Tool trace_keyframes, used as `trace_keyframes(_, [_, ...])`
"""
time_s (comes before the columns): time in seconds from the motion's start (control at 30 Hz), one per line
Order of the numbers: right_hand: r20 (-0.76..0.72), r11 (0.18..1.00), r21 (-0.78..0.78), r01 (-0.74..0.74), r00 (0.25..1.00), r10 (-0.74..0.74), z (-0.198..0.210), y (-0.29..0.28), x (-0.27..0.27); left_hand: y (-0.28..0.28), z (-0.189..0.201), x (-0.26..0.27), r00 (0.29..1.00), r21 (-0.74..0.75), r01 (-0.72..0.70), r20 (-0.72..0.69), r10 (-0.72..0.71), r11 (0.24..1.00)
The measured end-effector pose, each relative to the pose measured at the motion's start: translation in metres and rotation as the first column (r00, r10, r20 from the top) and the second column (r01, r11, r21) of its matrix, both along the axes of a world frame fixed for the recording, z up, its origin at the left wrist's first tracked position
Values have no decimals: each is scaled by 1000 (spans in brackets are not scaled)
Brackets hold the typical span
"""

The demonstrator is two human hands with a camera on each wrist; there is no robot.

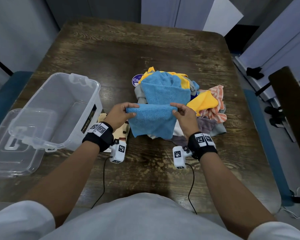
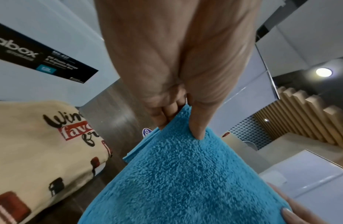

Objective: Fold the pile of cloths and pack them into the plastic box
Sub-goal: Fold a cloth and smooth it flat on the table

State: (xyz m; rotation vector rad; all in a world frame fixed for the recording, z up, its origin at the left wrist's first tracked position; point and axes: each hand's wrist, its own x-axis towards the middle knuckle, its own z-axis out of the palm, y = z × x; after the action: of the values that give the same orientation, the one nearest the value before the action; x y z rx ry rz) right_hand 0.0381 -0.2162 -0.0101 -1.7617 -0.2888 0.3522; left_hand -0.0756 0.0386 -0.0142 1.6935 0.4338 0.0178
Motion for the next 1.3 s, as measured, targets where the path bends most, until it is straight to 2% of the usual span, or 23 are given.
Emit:
trace_keyframes(0.17, [166,991,-112,78,984,-58,7,6,2,-3,9,9,997,138,-48,70,38,989])
trace_keyframes(0.33, [397,953,-248,175,916,-65,14,5,3,-1,17,17,997,351,-60,66,39,934])
trace_keyframes(0.43, [408,949,-276,151,913,-26,15,4,4,3,16,19,998,497,-36,65,4,867])
trace_keyframes(0.5, [393,964,-251,93,919,14,13,2,6,4,13,20,997,513,-53,79,15,857])
trace_keyframes(0.6, [321,987,-158,3,946,48,11,2,8,-3,14,18,991,388,-87,131,38,918])
trace_keyframes(0.67, [247,997,-81,-15,968,35,14,5,6,-9,17,16,987,341,-114,147,67,933])
trace_keyframes(0.83, [295,997,-60,39,955,-20,21,13,0,-22,27,20,966,245,-239,158,205,940])
trace_keyframes(0.93, [337,988,-76,134,936,-101,22,16,-3,-29,21,21,946,128,-287,194,260,949])
trace_keyframes(1.03, [330,974,-83,213,928,-175,21,18,-6,-39,14,16,970,-37,-233,67,235,972])
trace_keyframes(1.17, [294,965,-135,223,939,-176,18,15,-6,-58,0,3,1000,-254,-26,-8,25,967])
trace_keyframes(1.23, [259,968,-148,202,953,-160,17,12,-5,-62,-7,-1,999,-330,-31,-42,18,944])
trace_keyframes(1.3, [103,986,-75,150,985,-142,14,9,-5,-63,-10,-1,996,-352,-89,-35,81,932])
